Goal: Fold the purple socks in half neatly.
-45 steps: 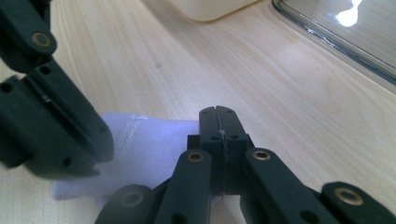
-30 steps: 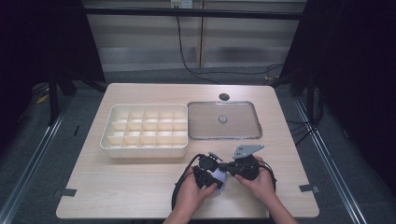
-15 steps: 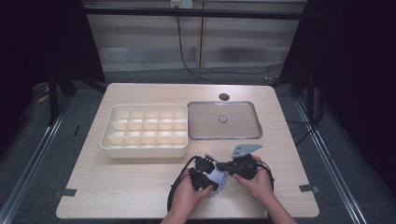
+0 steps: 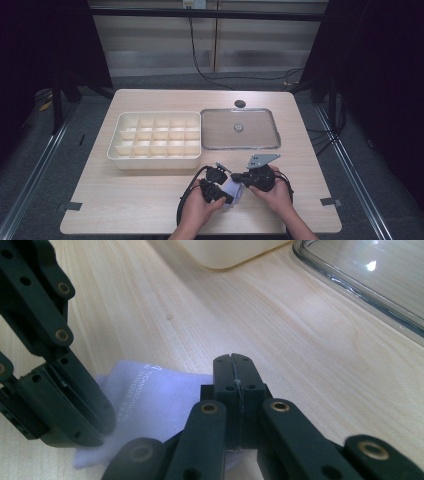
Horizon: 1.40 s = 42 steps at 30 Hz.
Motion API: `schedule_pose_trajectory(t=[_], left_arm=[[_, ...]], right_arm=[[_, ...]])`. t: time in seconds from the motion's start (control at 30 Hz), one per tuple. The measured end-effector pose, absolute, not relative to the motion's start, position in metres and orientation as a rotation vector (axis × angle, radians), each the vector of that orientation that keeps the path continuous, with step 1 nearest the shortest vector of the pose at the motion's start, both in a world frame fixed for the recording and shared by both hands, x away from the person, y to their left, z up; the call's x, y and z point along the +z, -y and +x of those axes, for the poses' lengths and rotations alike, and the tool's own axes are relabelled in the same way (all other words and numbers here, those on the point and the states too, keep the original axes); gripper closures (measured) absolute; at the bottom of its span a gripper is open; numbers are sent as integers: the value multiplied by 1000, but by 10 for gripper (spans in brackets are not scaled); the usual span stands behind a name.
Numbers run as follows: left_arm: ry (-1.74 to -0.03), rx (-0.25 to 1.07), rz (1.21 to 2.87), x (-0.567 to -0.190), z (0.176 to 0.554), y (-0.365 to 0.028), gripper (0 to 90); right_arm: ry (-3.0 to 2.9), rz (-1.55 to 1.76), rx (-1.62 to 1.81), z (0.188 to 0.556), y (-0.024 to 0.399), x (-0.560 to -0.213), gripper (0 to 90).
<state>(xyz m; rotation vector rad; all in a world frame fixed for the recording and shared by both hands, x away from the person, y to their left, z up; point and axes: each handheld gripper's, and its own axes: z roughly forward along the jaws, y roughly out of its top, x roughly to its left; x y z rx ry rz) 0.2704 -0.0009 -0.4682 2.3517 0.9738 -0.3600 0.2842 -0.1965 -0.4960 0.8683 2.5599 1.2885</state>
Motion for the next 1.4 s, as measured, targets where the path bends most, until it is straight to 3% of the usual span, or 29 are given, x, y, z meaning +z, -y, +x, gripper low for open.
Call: schedule_pose_trajectory(t=[0.63,1.4], left_arm=[[-1025,-356,2288,-449,292,-15,659],[-1113,-369,2277,-458,315,-16,590]], right_arm=[[-2491,886,1308,274,223,-483,867],[-2541,892,1279,252,239,-493,844]])
